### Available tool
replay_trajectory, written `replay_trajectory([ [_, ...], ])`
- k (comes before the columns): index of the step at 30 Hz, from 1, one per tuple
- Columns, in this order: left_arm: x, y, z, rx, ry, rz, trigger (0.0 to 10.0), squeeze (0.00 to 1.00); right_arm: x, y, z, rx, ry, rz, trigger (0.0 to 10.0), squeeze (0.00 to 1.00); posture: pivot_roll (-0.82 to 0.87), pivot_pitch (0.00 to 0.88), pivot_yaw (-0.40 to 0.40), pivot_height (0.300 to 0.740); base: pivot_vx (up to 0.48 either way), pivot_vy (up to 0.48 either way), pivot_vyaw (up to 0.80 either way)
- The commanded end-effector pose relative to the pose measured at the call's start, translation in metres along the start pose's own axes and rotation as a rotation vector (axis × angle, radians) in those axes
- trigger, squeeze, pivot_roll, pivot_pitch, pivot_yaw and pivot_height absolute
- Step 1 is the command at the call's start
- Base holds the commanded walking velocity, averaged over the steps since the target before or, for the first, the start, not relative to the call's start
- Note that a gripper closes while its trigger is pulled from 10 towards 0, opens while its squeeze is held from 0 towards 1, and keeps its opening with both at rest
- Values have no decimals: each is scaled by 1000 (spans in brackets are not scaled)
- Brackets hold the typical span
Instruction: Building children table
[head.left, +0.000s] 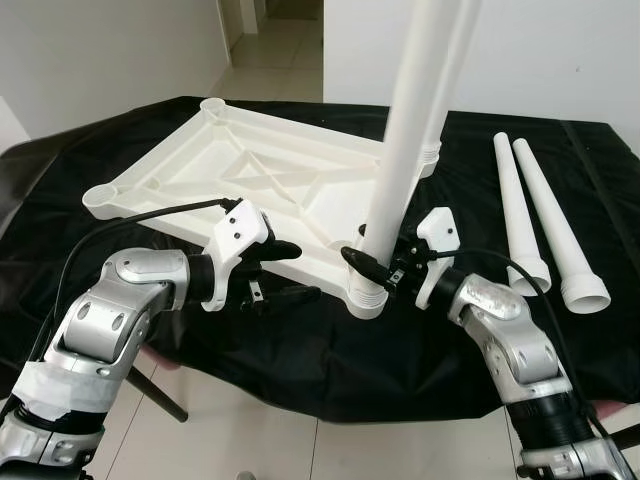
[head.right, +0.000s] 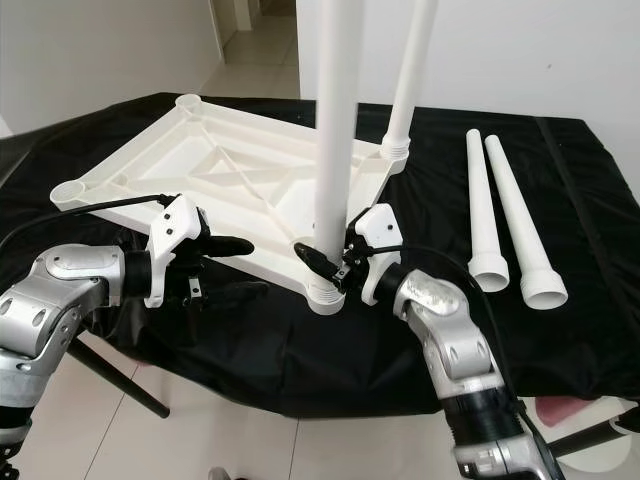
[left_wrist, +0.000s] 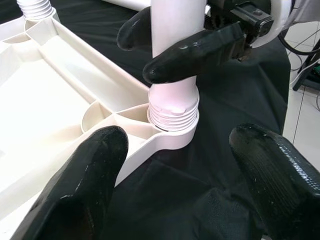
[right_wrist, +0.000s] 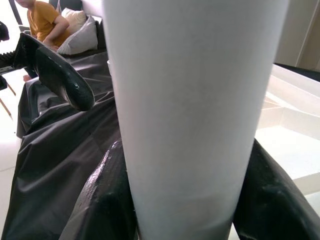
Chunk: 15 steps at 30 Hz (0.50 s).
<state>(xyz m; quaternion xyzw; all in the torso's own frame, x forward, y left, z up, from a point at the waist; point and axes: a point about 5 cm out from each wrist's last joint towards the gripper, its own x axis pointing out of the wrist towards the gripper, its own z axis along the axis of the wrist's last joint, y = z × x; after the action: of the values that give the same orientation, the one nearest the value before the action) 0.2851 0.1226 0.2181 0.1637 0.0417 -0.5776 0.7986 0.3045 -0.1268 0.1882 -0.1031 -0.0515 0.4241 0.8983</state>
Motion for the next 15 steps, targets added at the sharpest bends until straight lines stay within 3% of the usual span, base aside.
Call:
replay_trajectory([
  [1,-1,3,0,-2,14,24,10000,0,-5,7,-44,93,186,-6,10000,0,-74,101,89,740,0,0,0],
  [5,-3,4,0,-3,15,38,10000,0,-5,15,-53,115,204,-37,10000,0,-69,102,83,740,0,0,0],
  [10,-2,4,0,-4,11,43,10000,0,-10,21,-70,120,248,-224,10000,0,-76,103,79,740,0,0,0],
  [15,-1,5,0,-5,8,43,10000,0,-13,25,-75,114,264,-294,10000,0,-85,103,83,740,0,0,0],
])
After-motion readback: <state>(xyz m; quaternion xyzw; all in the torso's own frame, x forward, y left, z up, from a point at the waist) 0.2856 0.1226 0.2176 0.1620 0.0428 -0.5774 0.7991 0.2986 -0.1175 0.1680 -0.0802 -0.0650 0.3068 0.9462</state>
